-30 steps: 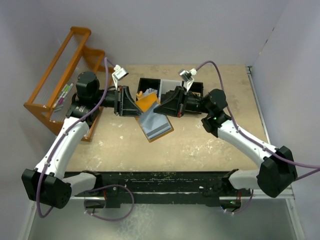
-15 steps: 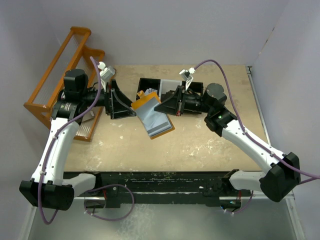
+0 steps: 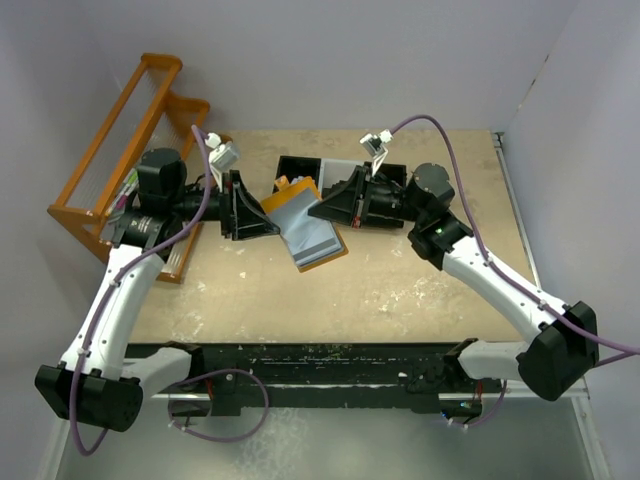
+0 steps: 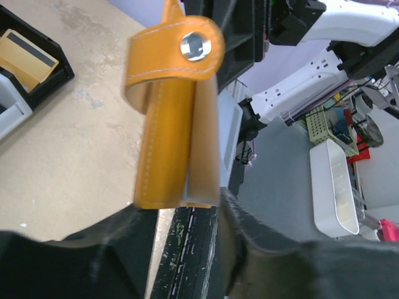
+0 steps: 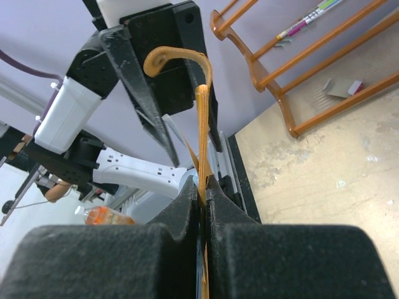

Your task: Take the credit cards out of the card holder

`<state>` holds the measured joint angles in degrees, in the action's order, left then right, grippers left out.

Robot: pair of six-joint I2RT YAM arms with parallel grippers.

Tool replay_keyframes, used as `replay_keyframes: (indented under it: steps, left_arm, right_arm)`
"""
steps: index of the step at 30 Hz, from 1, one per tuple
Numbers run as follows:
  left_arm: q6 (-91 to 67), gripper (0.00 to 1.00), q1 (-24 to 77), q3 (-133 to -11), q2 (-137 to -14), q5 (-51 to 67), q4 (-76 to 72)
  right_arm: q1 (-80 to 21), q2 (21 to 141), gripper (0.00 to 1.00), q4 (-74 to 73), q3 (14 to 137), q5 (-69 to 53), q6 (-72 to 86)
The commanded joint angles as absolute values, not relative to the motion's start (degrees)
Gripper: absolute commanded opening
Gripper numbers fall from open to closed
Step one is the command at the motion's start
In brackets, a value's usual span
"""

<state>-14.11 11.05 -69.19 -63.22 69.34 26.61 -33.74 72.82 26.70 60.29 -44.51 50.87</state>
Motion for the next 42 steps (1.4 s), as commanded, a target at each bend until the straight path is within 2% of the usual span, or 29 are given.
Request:
replay_keyframes:
  steps: [1,5,7,9,11,15,18,24,35,39,42]
  left_arm:
    - [-20.7,0.36,11.4,-67.9,-63.1,68.9,18.2]
    - [-27.2,0.14,11.4,-66.4,-63.2,68.9,13.1]
    - [-31.0,0.06,11.4,-66.2,-63.1,69.0,11.3]
    - [-35.9,0.0,11.4,-65.6,-63.2,69.5,7.8]
    - [-41.9,0.0,11.4,-64.5,-63.3,70.5,2.9]
    - [-49.2,0.0,11.0,-63.8,-63.6,70.8,-2.1]
    - [-52.6,0.0,10.3,-63.6,-64.0,71.2,-4.3]
    - [-54.1,0.0,9.6,-63.6,-64.4,71.9,-5.2]
    - [-54.8,0.0,9.6,-64.6,-64.3,73.0,-5.7]
    - [-55.1,0.0,9.6,-64.8,-64.2,73.5,-6.1]
    - [-55.2,0.0,9.6,-64.8,-64.2,73.8,-6.3]
  right_arm:
    - [-34.2,72.7,0.0,33.1,61.3,-46.3,52.8]
    - [-34.2,72.7,0.0,33.1,60.9,-47.2,52.9]
    - [-34.2,72.3,0.01,32.8,60.3,-47.2,52.6]
    - [-34.2,71.8,0.02,31.6,59.8,-47.4,52.1]
    - [-34.2,71.2,0.05,30.1,59.1,-48.1,51.9]
    - [-34.0,69.9,0.4,30.5,56.6,-50.3,52.8]
    - [-33.9,68.3,0.48,33.4,53.6,-53.2,53.7]
    - [-33.5,63.7,0.47,38.2,48.6,-56.0,55.1]
    - [-32.3,62.4,0.28,25.4,50.8,-48.9,47.3]
    - [-32.1,62.9,0.23,23.8,51.4,-46.2,47.0]
    - [-31.9,63.4,0.25,23.2,51.7,-45.1,46.9]
